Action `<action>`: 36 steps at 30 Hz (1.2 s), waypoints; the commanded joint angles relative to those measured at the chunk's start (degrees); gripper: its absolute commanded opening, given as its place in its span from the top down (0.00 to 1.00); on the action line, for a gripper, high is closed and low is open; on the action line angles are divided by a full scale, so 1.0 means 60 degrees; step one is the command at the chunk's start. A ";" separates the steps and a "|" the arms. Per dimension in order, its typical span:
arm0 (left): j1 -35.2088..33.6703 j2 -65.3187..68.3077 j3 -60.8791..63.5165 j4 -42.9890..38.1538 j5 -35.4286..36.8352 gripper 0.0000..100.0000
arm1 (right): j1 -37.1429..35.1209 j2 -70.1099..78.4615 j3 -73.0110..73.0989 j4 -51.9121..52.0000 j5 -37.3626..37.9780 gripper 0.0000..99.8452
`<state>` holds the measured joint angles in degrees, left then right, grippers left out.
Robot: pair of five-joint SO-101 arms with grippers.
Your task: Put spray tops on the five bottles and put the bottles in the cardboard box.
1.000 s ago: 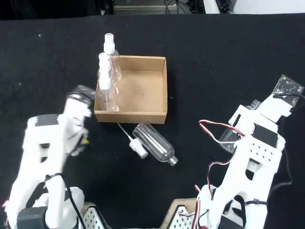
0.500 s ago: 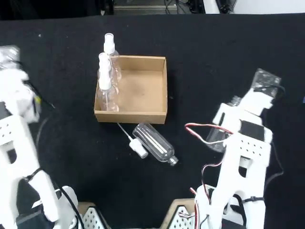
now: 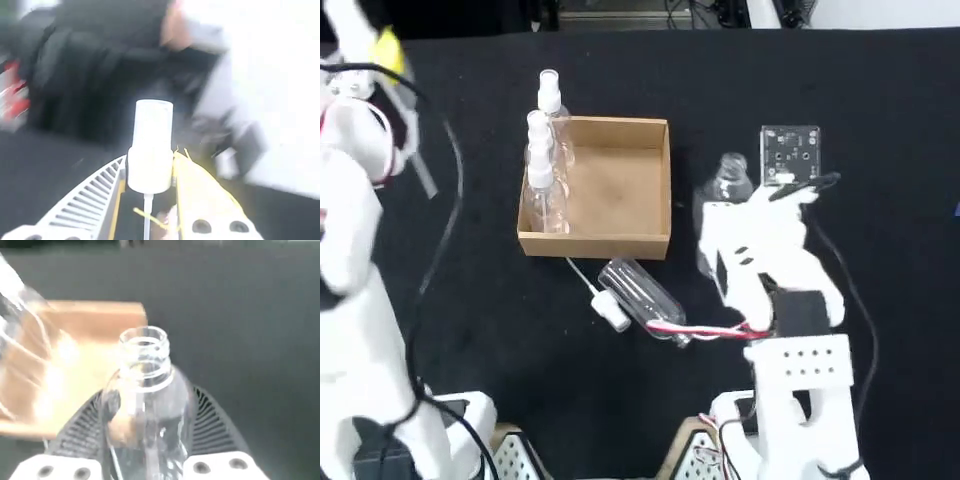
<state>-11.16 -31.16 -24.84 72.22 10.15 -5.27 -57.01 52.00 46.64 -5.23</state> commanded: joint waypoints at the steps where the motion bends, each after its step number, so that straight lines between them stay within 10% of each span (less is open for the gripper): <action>1: 0.1853 -0.0073 -0.2073 -0.0015 0.0352 0.90 | -0.0718 -0.0315 -0.0535 -0.1333 0.0088 0.97; 36: 0.5297 -0.0117 0.1663 -0.1524 -0.0015 0.90 | -0.2125 -0.1238 0.2103 -0.2886 0.0161 0.97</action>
<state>19.69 -31.25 -16.31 68.79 10.24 -17.14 -59.91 64.13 30.11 -5.05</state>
